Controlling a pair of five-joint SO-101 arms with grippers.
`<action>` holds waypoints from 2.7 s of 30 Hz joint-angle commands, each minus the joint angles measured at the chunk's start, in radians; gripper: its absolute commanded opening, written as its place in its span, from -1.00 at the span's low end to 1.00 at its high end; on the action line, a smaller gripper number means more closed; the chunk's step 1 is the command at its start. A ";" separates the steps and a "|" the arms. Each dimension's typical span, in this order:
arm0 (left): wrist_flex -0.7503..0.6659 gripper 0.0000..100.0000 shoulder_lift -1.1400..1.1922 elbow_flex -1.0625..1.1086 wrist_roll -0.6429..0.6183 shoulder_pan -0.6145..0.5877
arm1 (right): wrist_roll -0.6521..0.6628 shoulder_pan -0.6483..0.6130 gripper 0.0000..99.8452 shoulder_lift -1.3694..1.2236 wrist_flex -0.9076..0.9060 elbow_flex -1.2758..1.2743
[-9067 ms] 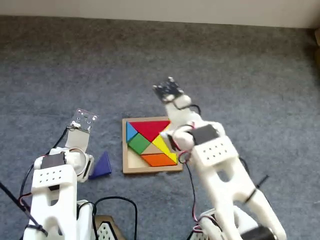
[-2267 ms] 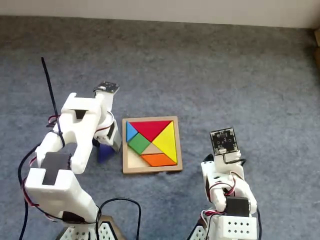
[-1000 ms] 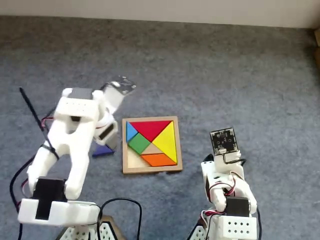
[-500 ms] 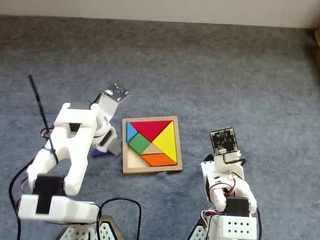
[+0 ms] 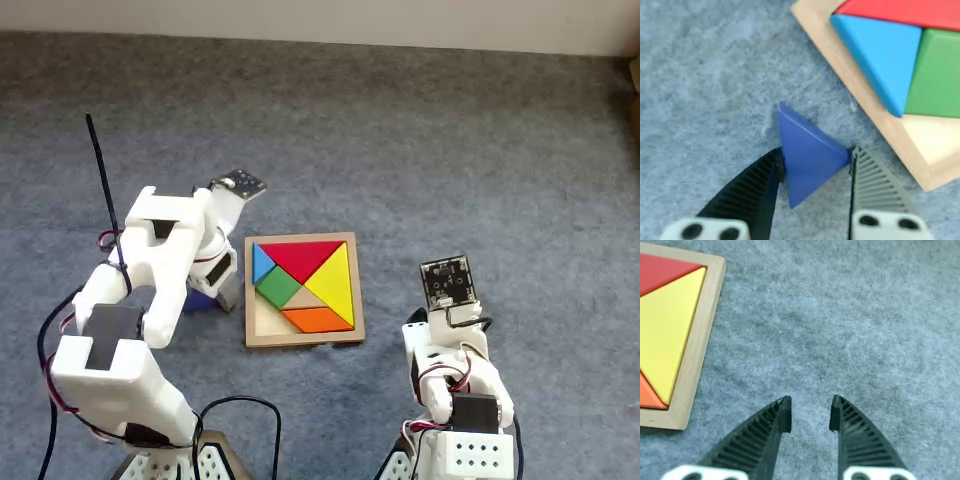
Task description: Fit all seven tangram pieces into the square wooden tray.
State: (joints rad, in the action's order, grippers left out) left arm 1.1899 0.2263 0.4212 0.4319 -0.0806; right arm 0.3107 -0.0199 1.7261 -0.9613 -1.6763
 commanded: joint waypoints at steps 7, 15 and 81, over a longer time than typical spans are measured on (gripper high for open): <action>0.152 -0.74 -0.200 -0.035 0.178 0.064 | 0.014 0.008 -0.72 0.013 -0.002 -0.099; 0.212 -0.74 -0.268 -0.041 0.358 0.208 | 0.014 0.008 -0.72 0.013 -0.002 -0.099; 0.100 -0.43 -0.661 0.424 0.511 0.418 | 0.014 0.012 -0.72 0.010 -0.004 -0.099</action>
State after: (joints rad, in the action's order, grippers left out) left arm 1.4385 -0.3905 0.6943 1.0457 0.3322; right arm 0.3107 -0.0199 1.7261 -0.9613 -1.6763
